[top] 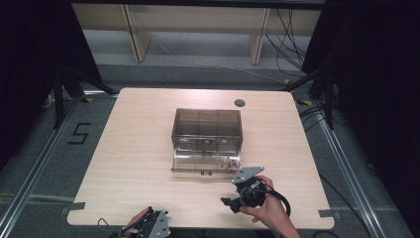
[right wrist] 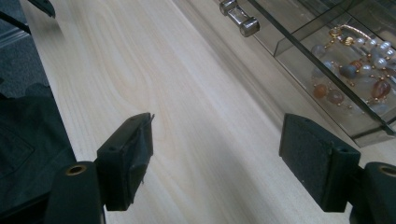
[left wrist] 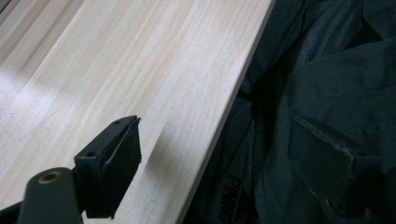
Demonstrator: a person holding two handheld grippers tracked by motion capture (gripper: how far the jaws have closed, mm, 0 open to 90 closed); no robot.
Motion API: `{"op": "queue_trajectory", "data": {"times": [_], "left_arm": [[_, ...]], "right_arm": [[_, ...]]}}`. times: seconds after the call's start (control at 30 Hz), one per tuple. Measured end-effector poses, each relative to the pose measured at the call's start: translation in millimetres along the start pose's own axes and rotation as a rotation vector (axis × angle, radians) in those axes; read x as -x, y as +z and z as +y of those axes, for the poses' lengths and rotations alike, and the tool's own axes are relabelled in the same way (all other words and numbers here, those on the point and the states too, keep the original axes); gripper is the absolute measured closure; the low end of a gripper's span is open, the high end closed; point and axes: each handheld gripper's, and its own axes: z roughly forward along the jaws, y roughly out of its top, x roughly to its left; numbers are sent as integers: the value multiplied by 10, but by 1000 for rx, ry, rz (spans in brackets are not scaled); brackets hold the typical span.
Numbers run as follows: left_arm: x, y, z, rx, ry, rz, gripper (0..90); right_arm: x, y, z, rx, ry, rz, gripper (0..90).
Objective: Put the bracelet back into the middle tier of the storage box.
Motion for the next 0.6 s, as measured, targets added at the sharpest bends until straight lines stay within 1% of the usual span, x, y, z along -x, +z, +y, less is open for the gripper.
{"op": "queue_trajectory", "data": {"times": [0.03, 0.07, 0.1, 0.13, 0.2, 0.23, 0.27, 0.3, 0.33, 0.37, 0.4, 0.43, 0.47, 0.5, 0.53, 0.57, 0.6], "left_arm": [[-1, -5, 3, -2, -2, 1, 172], [-2, -5, 5, -1, -2, 1, 172], [0, -4, 4, -2, -1, 0, 172], [1, -4, 3, -3, 0, 0, 172], [-1, -3, 3, 2, -3, 1, 171], [-3, -1, 3, 4, -5, 1, 171], [-1, -2, 3, 3, -4, 0, 172], [1, -5, 3, 0, -3, 1, 172], [1, -5, 2, 0, -4, 1, 171], [-2, -2, 2, 4, -5, 0, 171], [-3, -2, 4, 6, -8, 0, 171], [-3, -12, 7, -5, -4, 0, 171], [0, -11, 5, -5, -1, 0, 171], [1, -10, 4, -2, -1, 0, 171], [-1, -6, 4, 4, -5, 0, 171], [-2, -3, 5, 6, -6, -1, 171], [0, -8, 6, 1, -5, 0, 171]], "right_arm": [[9, 12, -15, 16, -18, 10, 273], [0, -11, -25, 4, 7, -13, 274], [-3, 10, -47, 22, 19, 2, 274], [0, 8, -65, 27, 13, -11, 274], [-3, 2, -93, 27, 33, -1, 274], [1, -10, -107, 15, 36, -7, 274], [2, -10, -118, 21, 33, 1, 274], [-5, -17, -133, 23, 46, -1, 275], [-10, -3, -148, 40, 50, 3, 274], [-16, -5, -162, 38, 54, 3, 274], [-16, -6, -171, 42, 45, 3, 274], [-13, -24, -185, 29, 49, 8, 275], [-15, -19, -196, 45, 44, 1, 279], [-18, -27, -210, 50, 59, 2, 282], [-14, -40, -216, 41, 60, 7, 282], [-4, -42, -236, 49, 50, -4, 282], [-6, -42, -253, 59, 58, -5, 282]]}}
